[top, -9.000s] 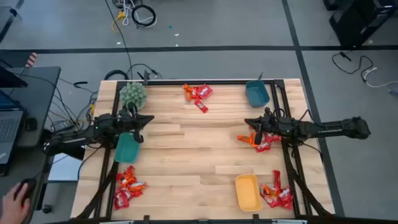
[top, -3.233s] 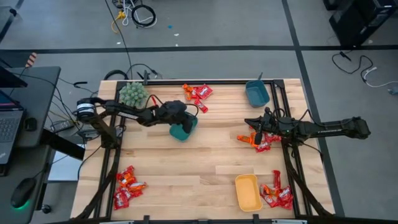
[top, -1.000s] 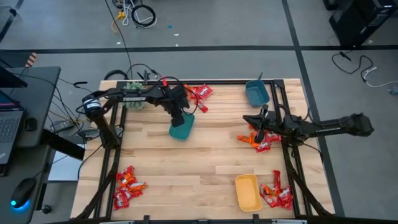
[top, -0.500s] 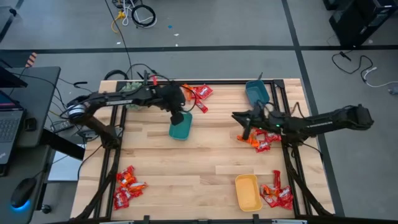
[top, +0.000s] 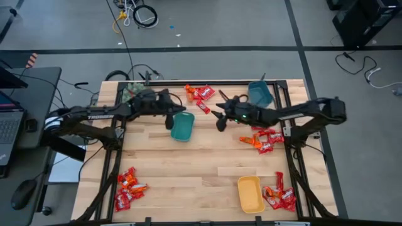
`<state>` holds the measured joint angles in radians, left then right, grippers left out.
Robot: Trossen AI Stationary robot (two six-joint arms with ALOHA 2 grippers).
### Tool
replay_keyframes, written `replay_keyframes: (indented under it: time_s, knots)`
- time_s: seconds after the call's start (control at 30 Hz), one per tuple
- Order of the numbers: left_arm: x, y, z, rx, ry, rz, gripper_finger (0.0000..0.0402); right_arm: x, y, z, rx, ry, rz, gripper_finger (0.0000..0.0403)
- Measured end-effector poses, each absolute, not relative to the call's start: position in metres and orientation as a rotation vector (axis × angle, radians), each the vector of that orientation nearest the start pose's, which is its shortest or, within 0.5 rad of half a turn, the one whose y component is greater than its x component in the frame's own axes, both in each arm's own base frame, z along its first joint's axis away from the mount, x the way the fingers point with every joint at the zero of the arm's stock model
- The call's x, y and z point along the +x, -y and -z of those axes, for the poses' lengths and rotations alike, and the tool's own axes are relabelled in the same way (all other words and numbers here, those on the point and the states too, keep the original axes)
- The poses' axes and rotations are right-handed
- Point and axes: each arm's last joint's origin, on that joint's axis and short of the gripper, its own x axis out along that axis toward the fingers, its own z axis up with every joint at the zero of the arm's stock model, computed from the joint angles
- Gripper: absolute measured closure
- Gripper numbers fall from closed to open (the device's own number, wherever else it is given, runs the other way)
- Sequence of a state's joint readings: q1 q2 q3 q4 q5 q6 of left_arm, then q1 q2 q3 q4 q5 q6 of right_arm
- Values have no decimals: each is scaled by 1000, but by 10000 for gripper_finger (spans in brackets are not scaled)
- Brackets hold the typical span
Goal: Sort candy
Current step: Put the small red candy into the green bin
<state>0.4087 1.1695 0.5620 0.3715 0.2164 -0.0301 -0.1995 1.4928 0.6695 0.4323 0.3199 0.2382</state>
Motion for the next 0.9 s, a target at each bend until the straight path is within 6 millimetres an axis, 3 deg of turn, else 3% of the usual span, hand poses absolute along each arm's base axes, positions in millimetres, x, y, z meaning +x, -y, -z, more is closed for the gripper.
replay_keyframes:
  time_s: [0.23, 0.47, 0.67, 0.9]
  knots:
    - [215, -90, -224, -22, -181, -130, 401, 318, 93, -168, 271, -409, 584, 140]
    - [209, -91, -218, -78, -106, -85, 401, 339, 114, -140, 294, -482, 601, 107]
    - [208, -91, -219, -73, -75, -88, 401, 341, 129, -116, 291, -560, 641, 99]
    - [208, -91, -219, -95, -79, -88, 401, 341, 134, -96, 294, -599, 661, 119]
